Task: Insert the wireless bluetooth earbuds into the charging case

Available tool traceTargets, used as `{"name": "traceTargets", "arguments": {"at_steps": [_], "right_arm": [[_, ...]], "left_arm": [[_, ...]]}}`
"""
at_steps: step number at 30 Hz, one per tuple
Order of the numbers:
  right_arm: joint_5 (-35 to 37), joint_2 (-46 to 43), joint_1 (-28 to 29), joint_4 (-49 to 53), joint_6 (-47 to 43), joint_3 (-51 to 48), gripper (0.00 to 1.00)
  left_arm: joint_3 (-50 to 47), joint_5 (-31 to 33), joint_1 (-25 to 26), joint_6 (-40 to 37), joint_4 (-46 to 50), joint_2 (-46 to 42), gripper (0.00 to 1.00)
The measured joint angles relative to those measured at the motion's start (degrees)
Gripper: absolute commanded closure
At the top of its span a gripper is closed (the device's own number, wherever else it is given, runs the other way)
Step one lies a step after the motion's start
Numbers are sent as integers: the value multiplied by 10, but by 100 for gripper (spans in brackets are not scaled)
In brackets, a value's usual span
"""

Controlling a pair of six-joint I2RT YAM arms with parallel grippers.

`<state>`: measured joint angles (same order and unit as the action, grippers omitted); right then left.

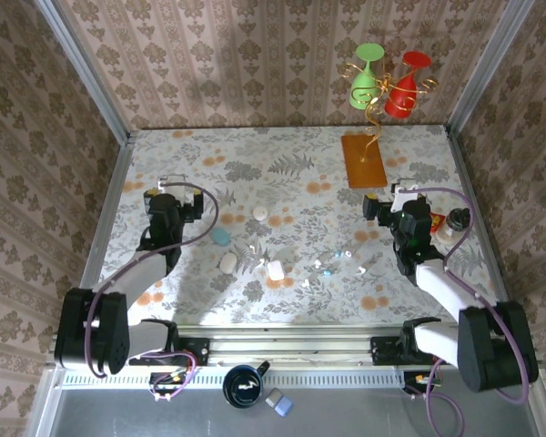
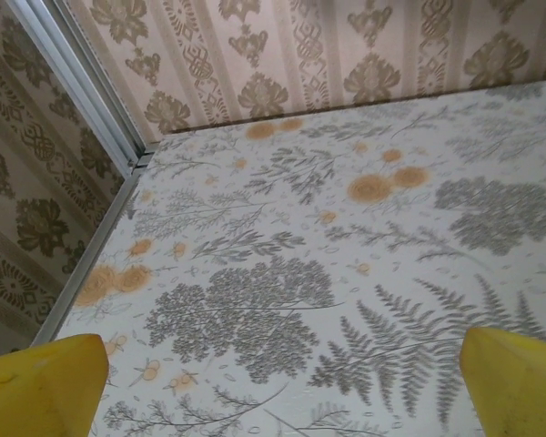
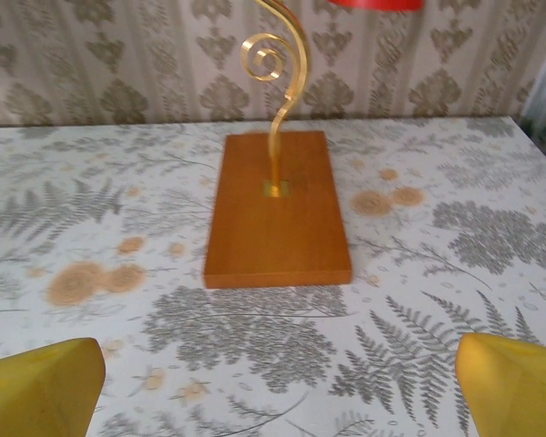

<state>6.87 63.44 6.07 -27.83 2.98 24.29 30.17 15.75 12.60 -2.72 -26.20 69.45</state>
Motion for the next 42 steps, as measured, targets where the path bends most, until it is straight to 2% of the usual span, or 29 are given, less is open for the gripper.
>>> {"name": "traceTargets", "arguments": {"at_steps": [5,10,15,21,29,37,42], "right_arm": [[9,-55,68,59,4,7,0],[14,-60,150,110,26,28,0],[15,-32,228,138,51,50,0],[15,23,289,148,64,71,0],[15,65,311,146,66,87,0],[17,68,313,143,64,89,0],[22,68,313,143,62,89,0]], "left_arm": [[70,20,42,62,145,-27,0],[118,39,87,140,276,-30,0],[140,48,124,249,398,-23,0],[168,48,129,407,506,20,1],[186,-20,124,534,541,110,8],[230,-84,111,593,536,195,19],[251,-117,105,619,535,238,29]]}}
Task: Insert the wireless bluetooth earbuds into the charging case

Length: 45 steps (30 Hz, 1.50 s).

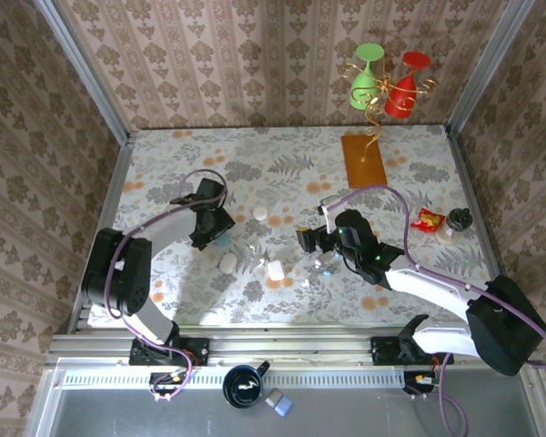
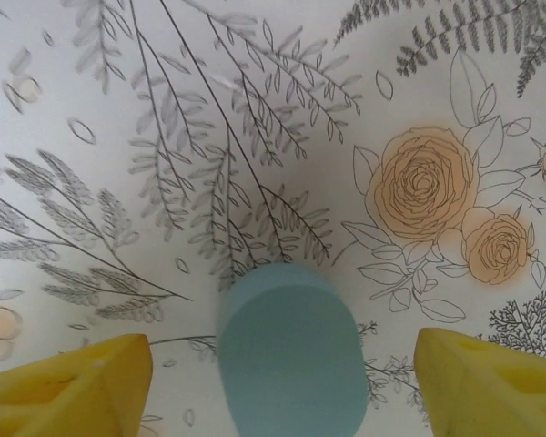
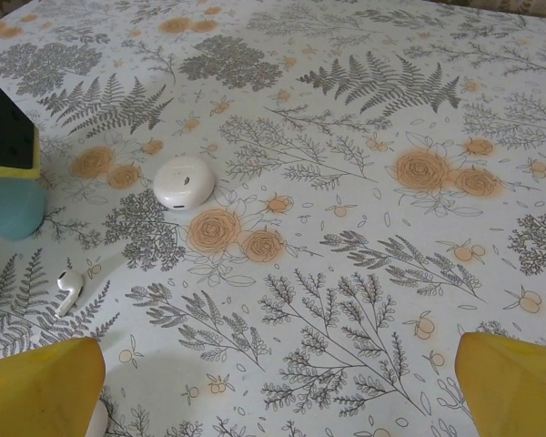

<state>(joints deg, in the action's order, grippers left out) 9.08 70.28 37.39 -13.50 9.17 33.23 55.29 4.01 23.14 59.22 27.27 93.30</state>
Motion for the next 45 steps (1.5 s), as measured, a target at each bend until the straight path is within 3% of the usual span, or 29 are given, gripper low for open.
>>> {"name": "traceTargets", "arguments": {"at_steps": [4,17,26,37,41,45], "right_arm": [[4,0,0,0,0,0,0],[36,-7,0,1,-17,0,0],[38,-7,0,0,-15,0,0],[39,-7,0,1,-15,0,0],[40,-8,0,3,-12,1,0],[42,-22,-6,30,-1,12,0]], "left_arm": [[4,-15,0,11,-6,15,36],[10,-40,1,36,-10,35,45],[10,-43,4,40,-18,45,44],[13,-33,13,42,-14,45,62],[17,-27,38,21,-11,45,61],[39,-24,57,-55,1,43,66]]}}
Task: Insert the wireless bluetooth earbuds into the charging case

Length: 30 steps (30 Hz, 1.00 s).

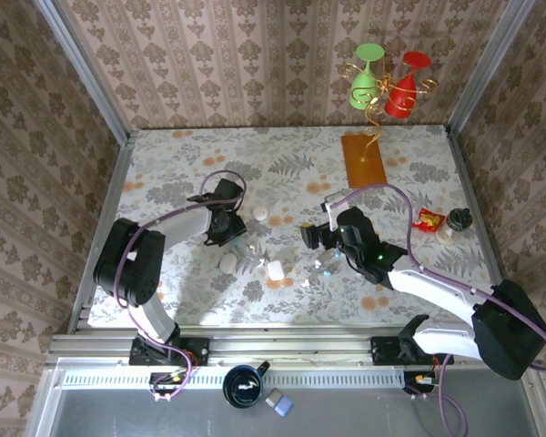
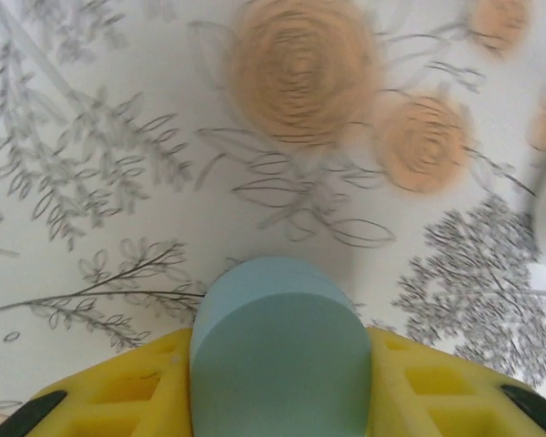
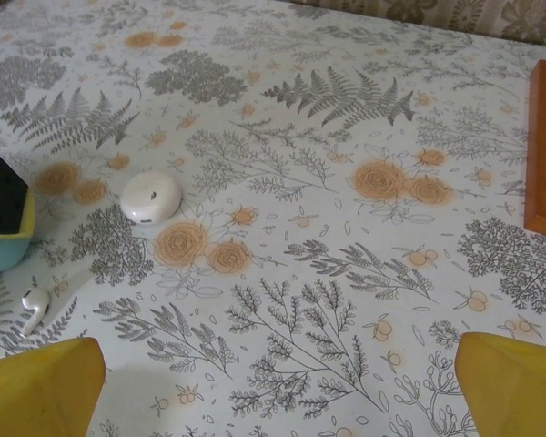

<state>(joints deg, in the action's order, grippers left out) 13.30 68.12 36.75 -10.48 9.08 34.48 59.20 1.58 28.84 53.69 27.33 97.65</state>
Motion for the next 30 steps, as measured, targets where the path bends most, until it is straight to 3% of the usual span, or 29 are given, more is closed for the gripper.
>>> {"name": "traceTargets", "arguments": {"at_steps": [3,9,16,21,26,30], "right_arm": [[-11,-20,-22,16,15,8,0],[-84,-35,-84,60,64,34,0],[-223,-35,-137,82,155,43,2],[-344,2,-173,95,228,71,6],[-451,40,-173,94,270,87,14],[-506,56,-170,99,284,98,18]], "left_arm": [[9,7,0,-80,3,-16,78],[25,-1,0,-244,3,-49,80],[22,-122,9,-454,-53,-83,84],[-3,-218,48,-592,-107,-139,87],[-32,-287,96,-682,-168,-164,88],[-37,-302,129,-734,-191,-161,88]]}}
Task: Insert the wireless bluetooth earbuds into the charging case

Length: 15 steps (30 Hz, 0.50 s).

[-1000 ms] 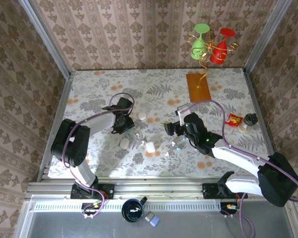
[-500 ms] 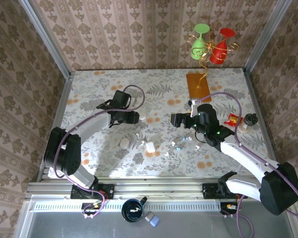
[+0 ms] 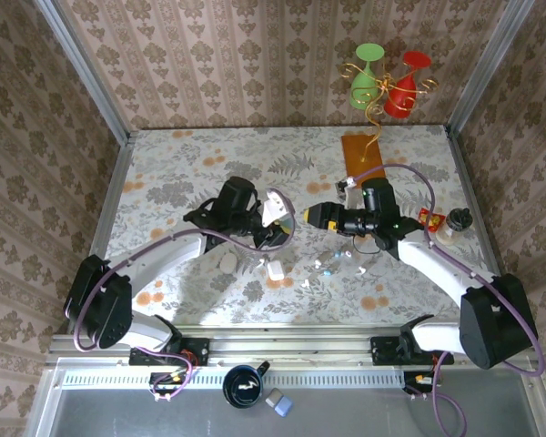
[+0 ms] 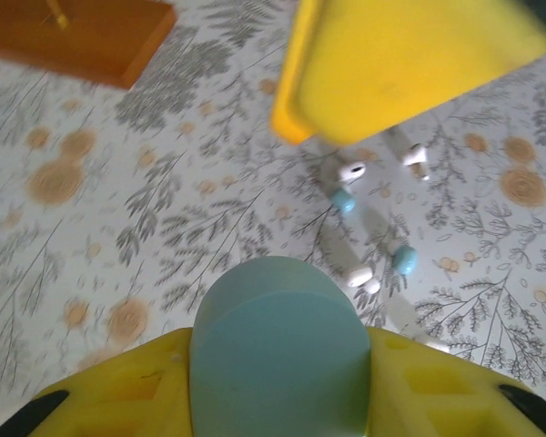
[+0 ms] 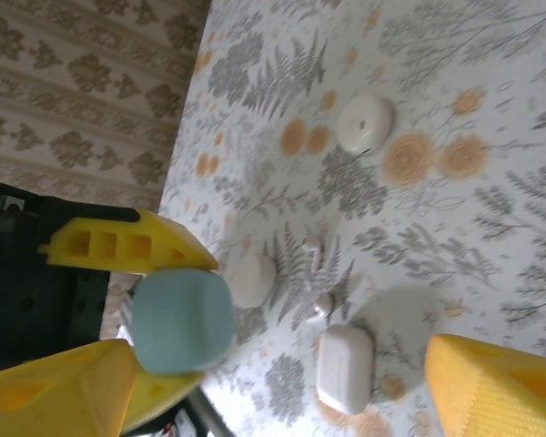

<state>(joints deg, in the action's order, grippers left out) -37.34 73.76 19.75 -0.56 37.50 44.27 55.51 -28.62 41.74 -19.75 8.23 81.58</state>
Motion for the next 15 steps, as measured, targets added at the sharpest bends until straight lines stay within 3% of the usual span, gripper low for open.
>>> {"name": "traceTargets", "arguments": {"at_steps": [8,15], "right_arm": [[-60,25,21,19,-12,33,32],[-76,45,34,38,-18,37,45]], "left_arm": [[2,2,41,-38,-25,30,87],[9,14,45,-41,-35,35,87]]}}
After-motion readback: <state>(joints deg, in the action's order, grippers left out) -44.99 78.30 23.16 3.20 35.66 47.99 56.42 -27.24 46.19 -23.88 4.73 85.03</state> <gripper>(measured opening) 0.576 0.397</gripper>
